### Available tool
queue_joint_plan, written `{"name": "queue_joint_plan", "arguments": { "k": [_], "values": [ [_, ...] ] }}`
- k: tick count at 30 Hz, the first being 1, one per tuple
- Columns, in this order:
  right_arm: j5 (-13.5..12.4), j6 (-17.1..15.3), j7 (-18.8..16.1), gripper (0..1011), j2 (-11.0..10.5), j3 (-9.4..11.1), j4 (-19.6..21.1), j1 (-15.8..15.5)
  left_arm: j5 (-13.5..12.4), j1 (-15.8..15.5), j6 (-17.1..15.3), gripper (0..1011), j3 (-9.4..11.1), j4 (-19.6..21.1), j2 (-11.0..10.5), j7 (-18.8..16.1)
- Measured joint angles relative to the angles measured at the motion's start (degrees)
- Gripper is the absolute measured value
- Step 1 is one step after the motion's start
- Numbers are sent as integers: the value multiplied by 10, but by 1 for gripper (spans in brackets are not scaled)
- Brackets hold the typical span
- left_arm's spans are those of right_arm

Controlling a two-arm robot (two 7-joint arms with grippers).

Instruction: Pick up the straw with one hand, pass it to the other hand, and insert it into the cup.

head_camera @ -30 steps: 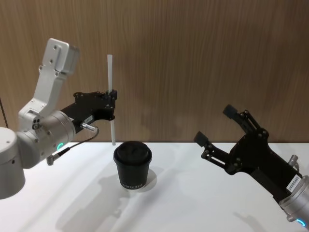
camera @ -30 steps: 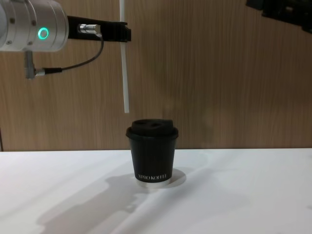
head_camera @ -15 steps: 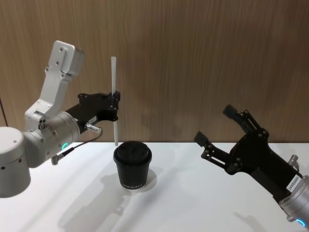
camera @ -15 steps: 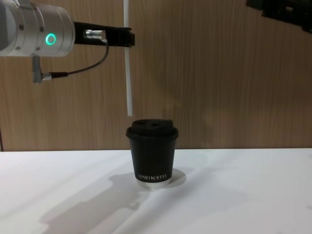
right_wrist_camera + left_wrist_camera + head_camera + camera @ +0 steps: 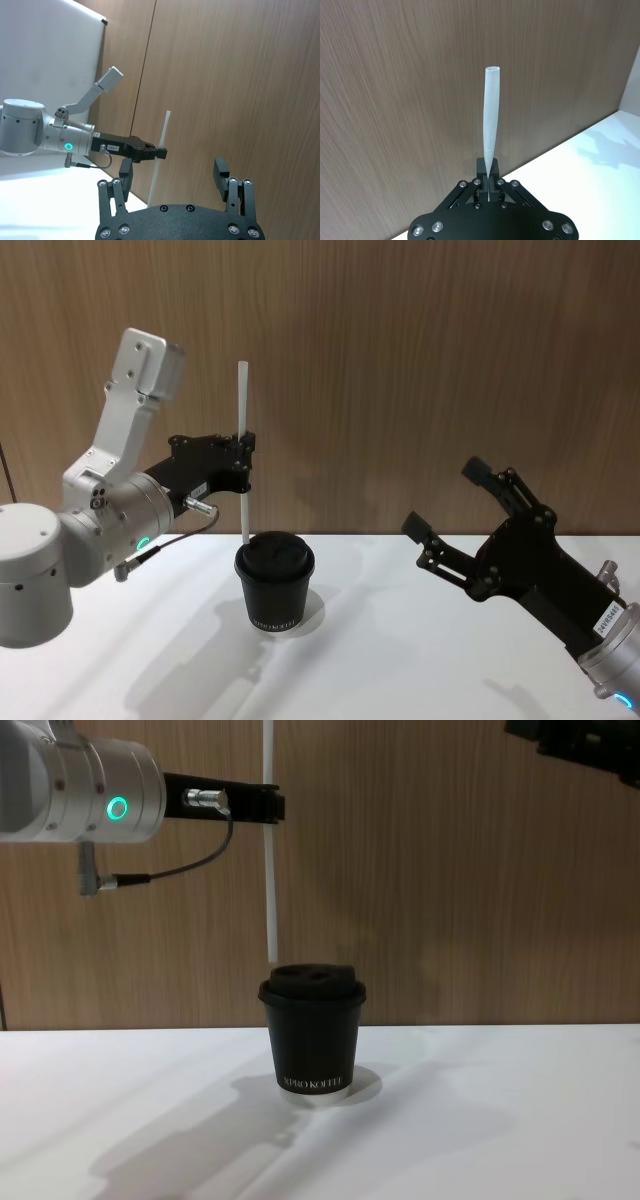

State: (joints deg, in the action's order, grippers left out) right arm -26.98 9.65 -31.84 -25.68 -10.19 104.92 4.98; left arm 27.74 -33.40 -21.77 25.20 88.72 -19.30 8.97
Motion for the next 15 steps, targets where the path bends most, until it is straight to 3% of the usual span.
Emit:
{"name": "queue_joint_plan", "arguments": {
  "k": [15],
  "values": [
    [0, 0, 0, 1001, 0, 0, 0, 0, -14, -7, 3, 12, 6, -15, 13, 1]
  ]
}}
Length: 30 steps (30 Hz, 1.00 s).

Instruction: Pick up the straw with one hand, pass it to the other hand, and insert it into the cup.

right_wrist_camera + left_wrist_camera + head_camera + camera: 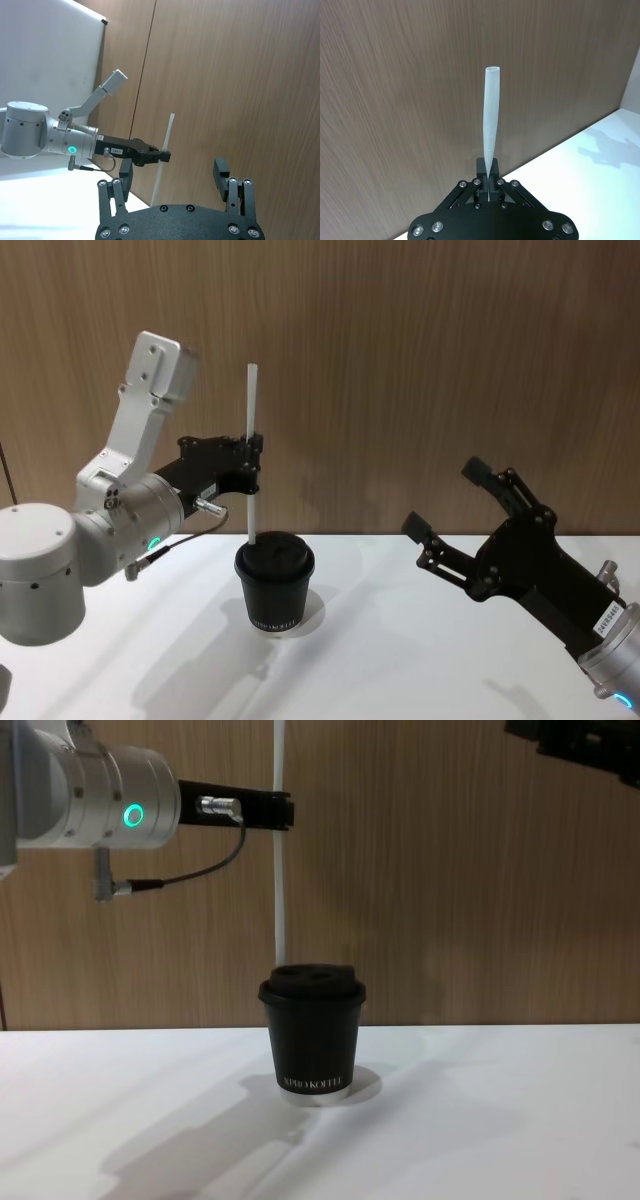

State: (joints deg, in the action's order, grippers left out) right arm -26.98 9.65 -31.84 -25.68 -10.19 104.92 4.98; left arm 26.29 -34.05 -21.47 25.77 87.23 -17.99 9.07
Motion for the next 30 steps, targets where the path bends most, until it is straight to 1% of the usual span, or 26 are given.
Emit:
{"name": "queue_joint_plan", "arguments": {
  "k": [10, 24, 26, 27, 28, 30],
  "values": [
    [0, 0, 0, 1001, 0, 0, 0, 0, -9, -5, 1, 14, 3, -11, 8, 3],
    [0, 0, 0, 1001, 0, 0, 0, 0, -15, -6, -2, 12, 2, -20, 12, 9],
    [0, 0, 0, 1001, 0, 0, 0, 0, -15, -6, -3, 35, 2, -20, 12, 9],
    [0, 0, 0, 1001, 0, 0, 0, 0, -15, -6, -3, 57, 2, -21, 13, 10],
    [0, 0, 0, 1001, 0, 0, 0, 0, -15, -6, -3, 101, 2, -21, 13, 10],
    [0, 0, 0, 1001, 0, 0, 0, 0, -16, -6, -4, 136, 2, -22, 13, 10]
  ]
}}
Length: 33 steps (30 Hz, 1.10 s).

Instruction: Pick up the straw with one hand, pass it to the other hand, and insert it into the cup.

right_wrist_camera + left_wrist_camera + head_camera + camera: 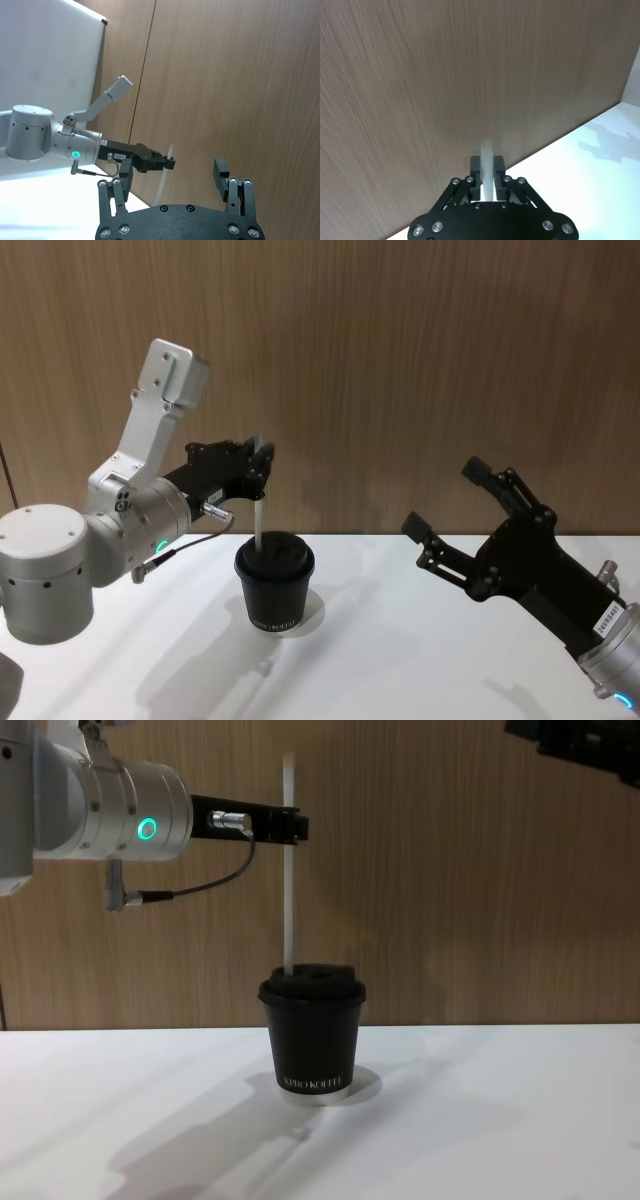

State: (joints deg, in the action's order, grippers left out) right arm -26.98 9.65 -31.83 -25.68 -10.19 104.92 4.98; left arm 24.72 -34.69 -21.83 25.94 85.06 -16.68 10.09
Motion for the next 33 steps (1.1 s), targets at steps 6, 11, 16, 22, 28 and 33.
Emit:
{"name": "queue_joint_plan", "arguments": {
  "k": [6, 11, 16, 22, 28, 33],
  "values": [
    [0, 0, 0, 1001, 0, 0, 0, 0, -1, 0, -1, 322, 0, -1, 1, 1],
    [0, 0, 0, 1001, 0, 0, 0, 0, -1, 0, -1, 506, -1, -2, 1, 2],
    [0, 0, 0, 1001, 0, 0, 0, 0, -1, 0, -1, 668, -1, -2, 1, 2],
    [0, 0, 0, 1001, 0, 0, 0, 0, -2, 0, -2, 824, -1, -2, 1, 2],
    [0, 0, 0, 1001, 0, 0, 0, 0, -2, 0, -2, 974, -1, -3, 2, 3],
    [0, -2, 2, 1001, 0, -1, 1, 0, -2, 3, 0, 1003, -2, -1, 0, 8]
  ]
}}
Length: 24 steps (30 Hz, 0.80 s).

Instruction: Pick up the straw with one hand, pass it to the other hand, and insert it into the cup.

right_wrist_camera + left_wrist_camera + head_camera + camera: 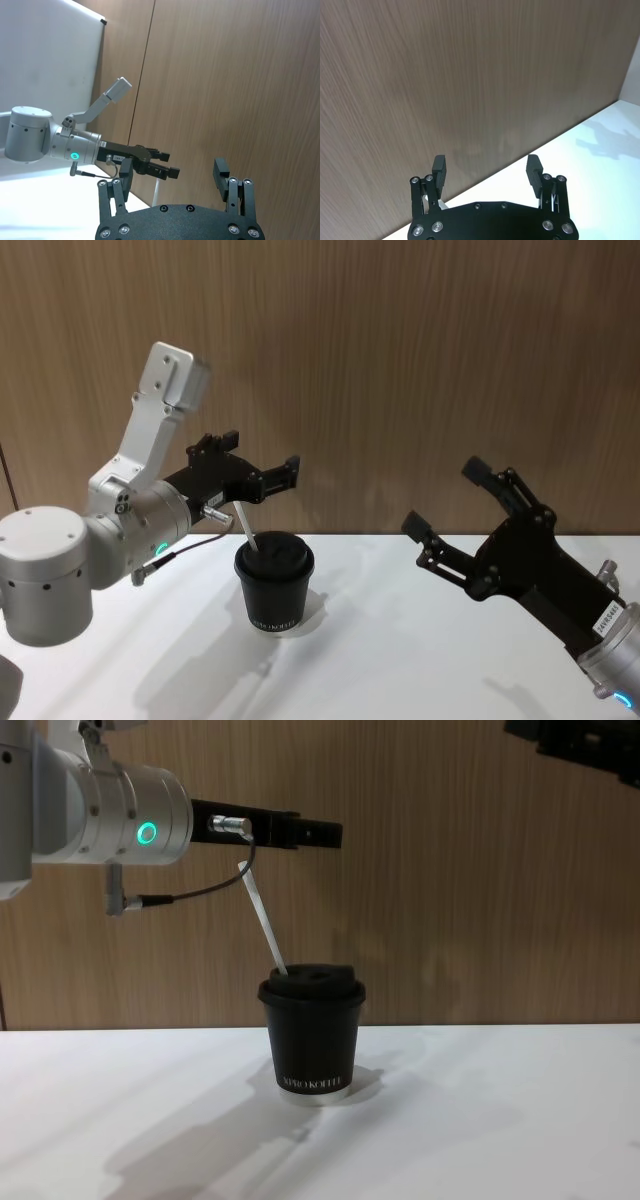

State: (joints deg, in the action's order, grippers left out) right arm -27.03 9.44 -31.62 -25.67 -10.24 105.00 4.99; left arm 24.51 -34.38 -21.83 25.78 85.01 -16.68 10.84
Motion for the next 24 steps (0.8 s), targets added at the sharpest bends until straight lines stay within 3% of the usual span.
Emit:
{"name": "queue_joint_plan", "arguments": {
  "k": [10, 24],
  "values": [
    [-13, -36, 30, 1001, 11, -2, 14, 3, 4, 16, 18, 1003, -9, 14, -8, 15],
    [-40, -136, 108, 1001, 43, -12, 27, 22, 22, 48, 65, 1002, -26, 38, -22, 55]
  ]
}}
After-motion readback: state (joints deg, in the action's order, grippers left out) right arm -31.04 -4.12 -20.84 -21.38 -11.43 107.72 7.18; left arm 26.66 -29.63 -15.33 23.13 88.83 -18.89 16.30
